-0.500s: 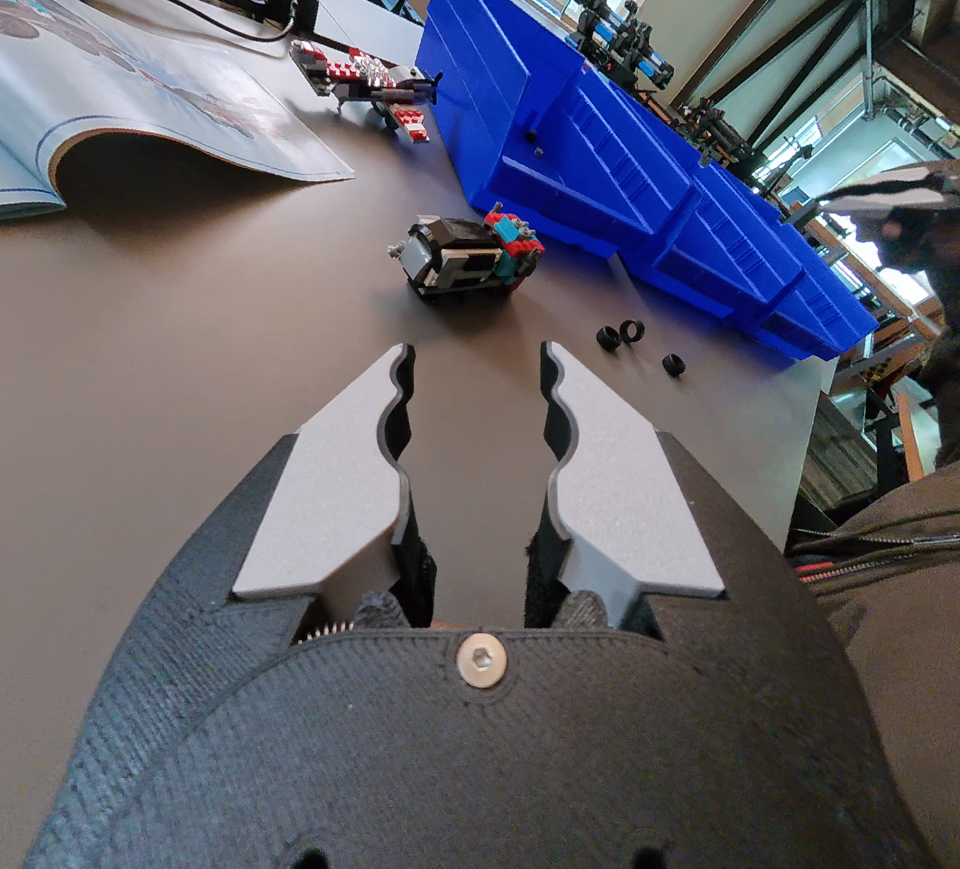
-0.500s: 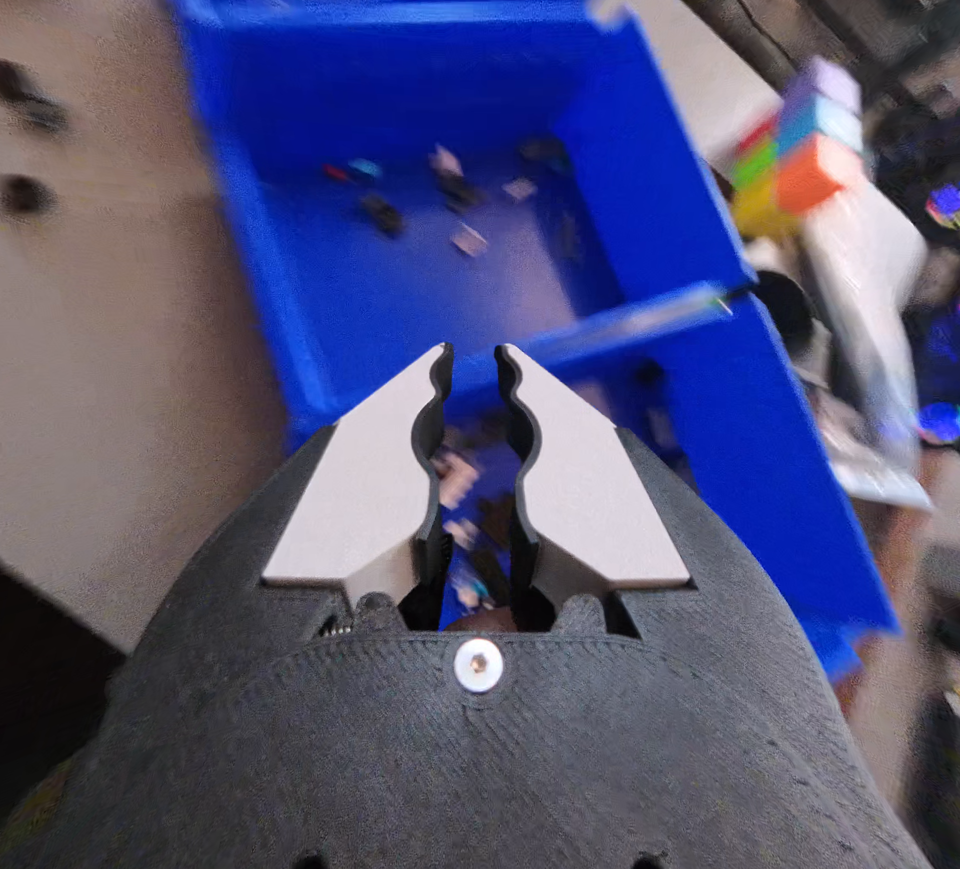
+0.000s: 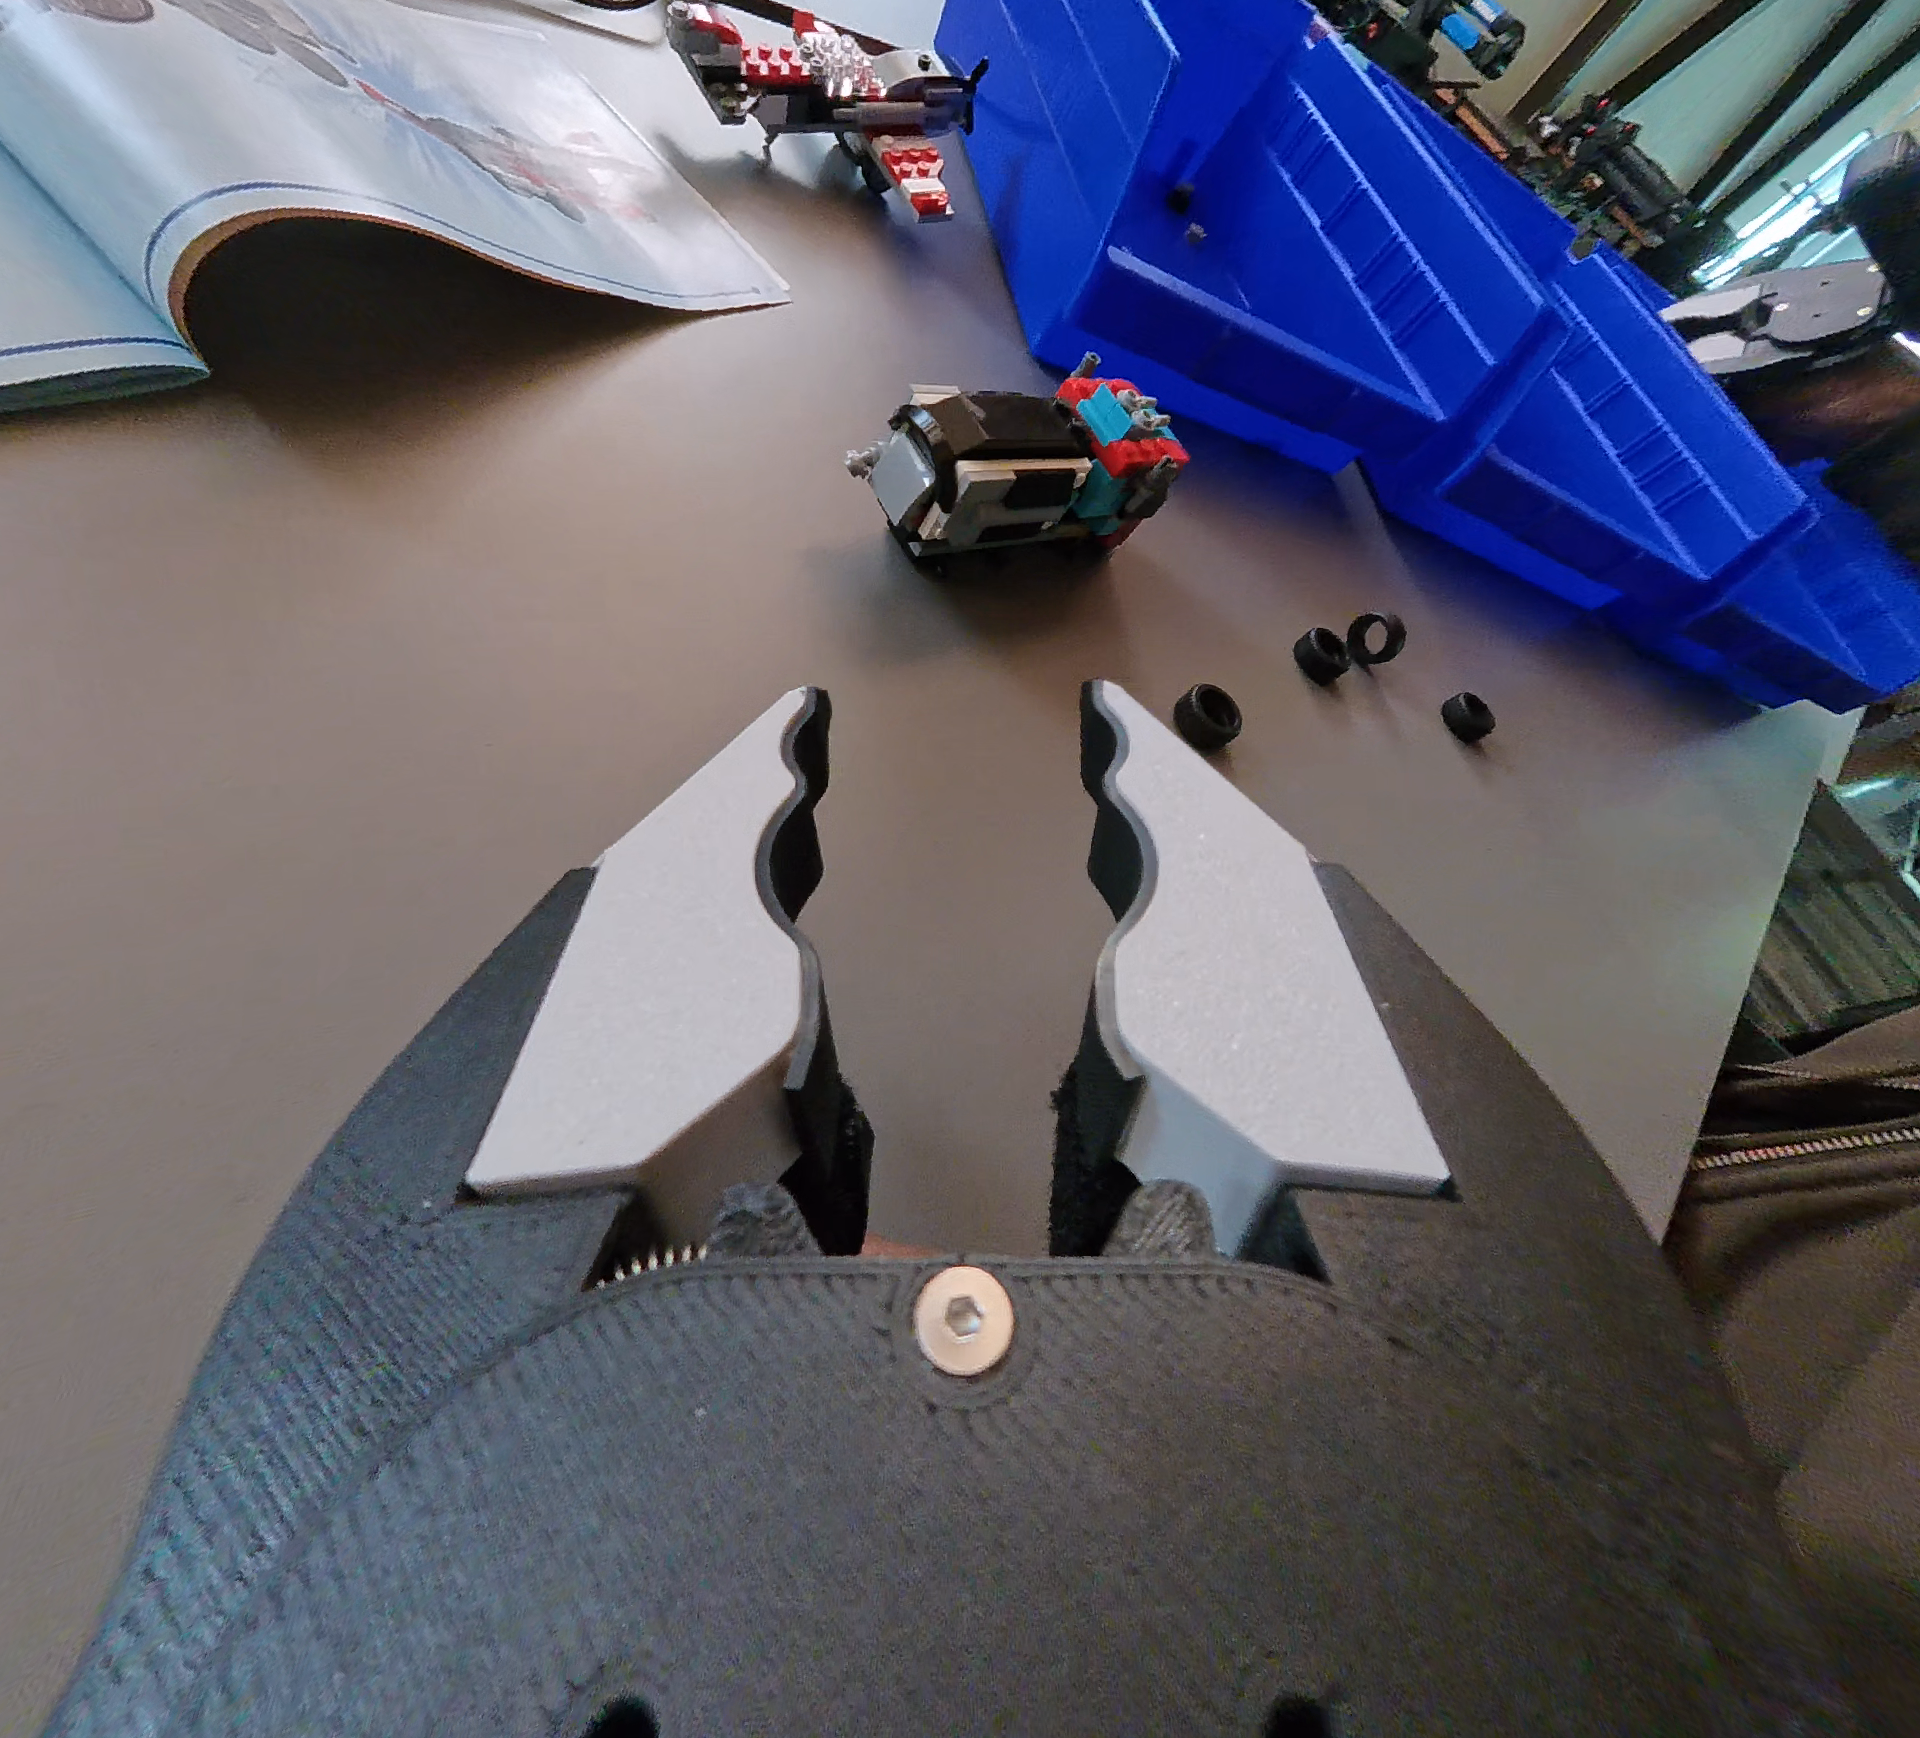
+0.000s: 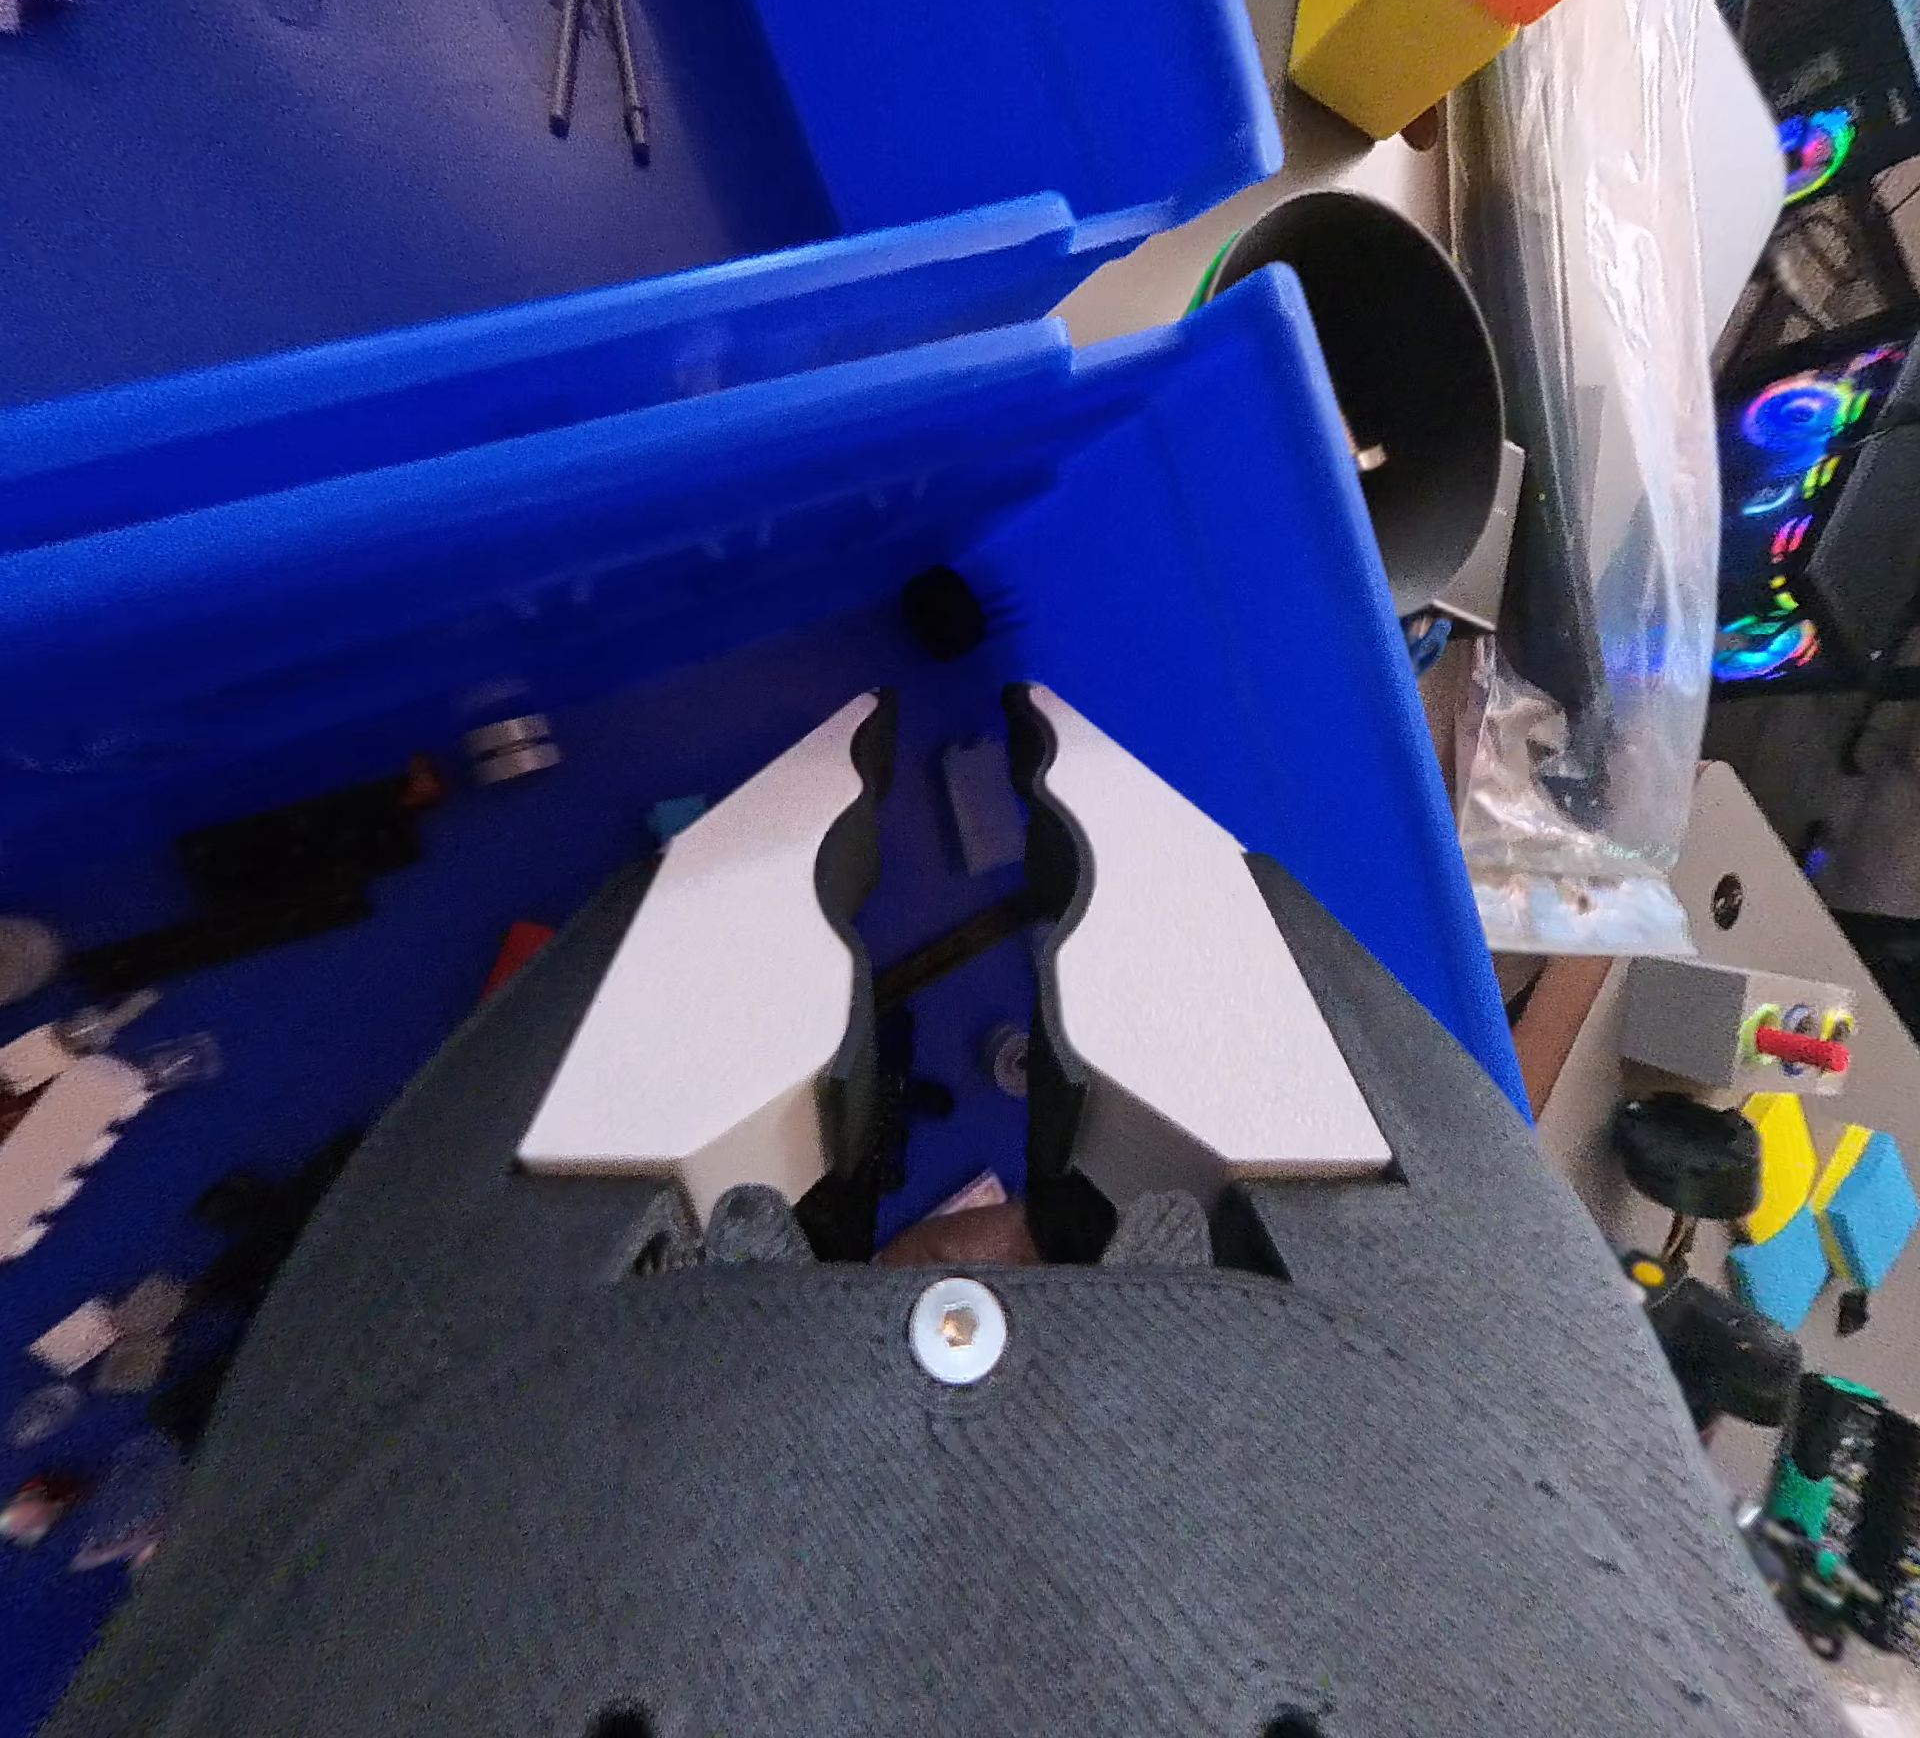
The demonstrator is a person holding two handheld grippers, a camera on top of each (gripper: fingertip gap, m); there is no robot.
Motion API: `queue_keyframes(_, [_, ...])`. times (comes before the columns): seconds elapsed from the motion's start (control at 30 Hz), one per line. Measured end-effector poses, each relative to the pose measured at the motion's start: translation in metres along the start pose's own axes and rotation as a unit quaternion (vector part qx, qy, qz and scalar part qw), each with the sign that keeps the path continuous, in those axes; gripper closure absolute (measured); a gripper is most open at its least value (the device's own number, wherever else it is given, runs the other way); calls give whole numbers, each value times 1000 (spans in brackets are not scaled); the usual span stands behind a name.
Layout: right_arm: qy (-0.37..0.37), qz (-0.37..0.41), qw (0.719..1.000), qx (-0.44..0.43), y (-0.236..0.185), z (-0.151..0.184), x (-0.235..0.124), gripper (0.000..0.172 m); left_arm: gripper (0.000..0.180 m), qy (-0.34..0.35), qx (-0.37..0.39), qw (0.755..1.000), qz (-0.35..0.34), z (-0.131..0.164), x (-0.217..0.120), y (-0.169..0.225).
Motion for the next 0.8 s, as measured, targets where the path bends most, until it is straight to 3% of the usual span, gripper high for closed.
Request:
queue_keyframes(0.2, [36,3,998,-59,-2,-6,20,143,131,-1,8,1000,-20,1,2,0])
queue_keyframes(0.33, [7,-13,998,-69,-5,0,33,138,131,0,3,1000,-16,1,1,-1])
queue_keyframes(0.6, [-14,-68,995,-68,-19,10,19,142,132,10,-12,1000,3,-2,-2,-1])
queue_keyframes(0.8, [-3,-63,995,-74,-19,4,8,141,132,6,-16,1000,10,-1,-2,-1])
Point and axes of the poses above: each gripper's, where its closed fingertips meet, x out along the fingers, z out of its underside, y = z × x across the jaws, the point moved 5 cm from there along -x, back along the fingers, and after that the axes turned 12 degrees about -x, right-handed, at the moved point
